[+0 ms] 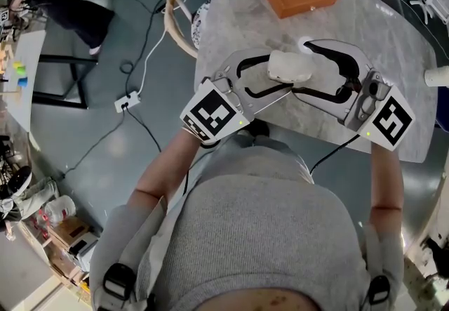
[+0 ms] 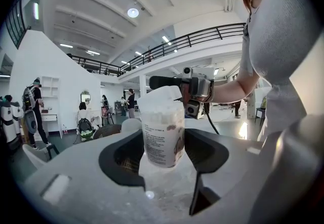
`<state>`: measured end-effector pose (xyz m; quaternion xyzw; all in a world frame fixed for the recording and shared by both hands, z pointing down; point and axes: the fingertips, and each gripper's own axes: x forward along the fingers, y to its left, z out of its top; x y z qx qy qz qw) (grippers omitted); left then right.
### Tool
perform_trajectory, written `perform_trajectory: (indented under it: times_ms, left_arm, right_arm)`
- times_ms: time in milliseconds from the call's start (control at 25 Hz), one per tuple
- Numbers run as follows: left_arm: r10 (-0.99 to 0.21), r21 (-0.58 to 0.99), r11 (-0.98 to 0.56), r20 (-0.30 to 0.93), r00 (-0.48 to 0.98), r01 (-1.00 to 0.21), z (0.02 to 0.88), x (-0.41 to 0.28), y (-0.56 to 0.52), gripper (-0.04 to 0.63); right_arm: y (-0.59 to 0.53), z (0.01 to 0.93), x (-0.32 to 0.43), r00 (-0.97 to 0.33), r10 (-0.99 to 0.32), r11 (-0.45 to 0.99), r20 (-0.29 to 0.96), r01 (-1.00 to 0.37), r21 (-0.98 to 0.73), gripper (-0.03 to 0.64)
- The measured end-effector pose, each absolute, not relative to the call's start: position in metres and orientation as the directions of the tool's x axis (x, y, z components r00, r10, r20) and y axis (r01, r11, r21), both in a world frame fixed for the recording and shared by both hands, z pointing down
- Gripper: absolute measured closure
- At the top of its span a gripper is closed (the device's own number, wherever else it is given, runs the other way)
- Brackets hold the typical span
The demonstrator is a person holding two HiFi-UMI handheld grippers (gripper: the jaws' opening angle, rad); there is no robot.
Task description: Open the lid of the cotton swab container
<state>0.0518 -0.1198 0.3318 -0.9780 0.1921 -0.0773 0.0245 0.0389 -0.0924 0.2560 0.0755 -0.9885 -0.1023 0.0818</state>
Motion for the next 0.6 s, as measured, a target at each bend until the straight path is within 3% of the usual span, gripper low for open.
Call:
perform_trajectory:
  times_ms: [480,600]
  left_arm:
    - [-0.356,-0.094,-0.933,0.137,0.924,-0.346,0.329,0.058,-0.108,0.345]
    - [-0.352,-0.097,-0.935,0.133,0.927,-0.341,0.328,0.06,-0.108,0.347]
  right_arm:
    - [-0.085,0.265,0.027,-0.98,-0.078,0.983,0.185,-0.045,0.18,0.345]
    - [-0.087,0.263,0.029,-0.981,-0.082,0.985,0.175,-0.053,0.162,0.396]
